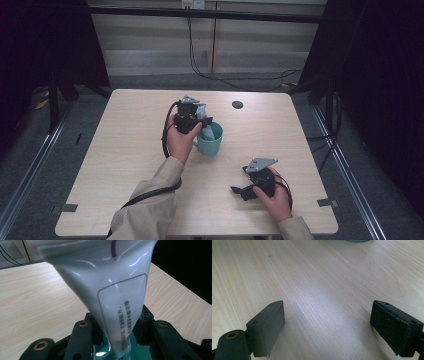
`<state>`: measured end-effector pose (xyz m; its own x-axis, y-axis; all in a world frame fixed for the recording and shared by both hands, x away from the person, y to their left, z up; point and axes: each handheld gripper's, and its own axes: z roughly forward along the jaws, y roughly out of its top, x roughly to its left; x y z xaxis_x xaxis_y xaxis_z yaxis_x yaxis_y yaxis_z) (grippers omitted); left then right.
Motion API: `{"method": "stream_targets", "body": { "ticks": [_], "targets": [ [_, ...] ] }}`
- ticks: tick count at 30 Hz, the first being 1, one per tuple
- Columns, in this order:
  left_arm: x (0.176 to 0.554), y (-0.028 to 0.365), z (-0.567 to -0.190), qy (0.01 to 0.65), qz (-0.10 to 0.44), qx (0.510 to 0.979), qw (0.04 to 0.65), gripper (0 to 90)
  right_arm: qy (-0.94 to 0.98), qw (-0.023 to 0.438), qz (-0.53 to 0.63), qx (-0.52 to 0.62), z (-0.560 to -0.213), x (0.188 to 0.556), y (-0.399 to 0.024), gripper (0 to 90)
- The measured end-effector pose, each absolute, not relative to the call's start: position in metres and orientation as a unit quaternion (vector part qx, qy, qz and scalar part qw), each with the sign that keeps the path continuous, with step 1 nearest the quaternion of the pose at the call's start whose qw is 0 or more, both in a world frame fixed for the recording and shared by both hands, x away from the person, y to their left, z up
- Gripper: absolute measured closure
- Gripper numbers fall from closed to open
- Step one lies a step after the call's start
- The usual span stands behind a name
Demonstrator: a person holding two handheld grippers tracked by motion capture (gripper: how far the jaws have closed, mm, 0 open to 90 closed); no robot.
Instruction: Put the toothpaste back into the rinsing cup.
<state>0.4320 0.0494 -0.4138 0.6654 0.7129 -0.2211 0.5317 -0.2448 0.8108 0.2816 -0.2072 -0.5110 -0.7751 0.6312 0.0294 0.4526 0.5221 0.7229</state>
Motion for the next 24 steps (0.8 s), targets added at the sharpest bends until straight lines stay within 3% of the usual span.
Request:
{"method": "stream_targets", "body": {
  "ticks": [14, 19, 24],
  "targets": [
    [0.432, 0.052, -0.419, 0.399, 0.106, 0.789, 0.455, 49.1, 0.864, 0.120, 0.376, 0.313, -0.511, 0.281, -0.207, 12.0],
    [0.429, 0.058, -0.417, 0.401, 0.118, 0.789, 0.450, 35.1, 0.864, 0.120, 0.376, 0.314, -0.511, 0.280, -0.207, 11.9],
    [0.425, 0.071, -0.414, 0.410, 0.118, 0.783, 0.452, 27.5, 0.864, 0.119, 0.376, 0.314, -0.511, 0.280, -0.207, 11.9]
  ]
}}
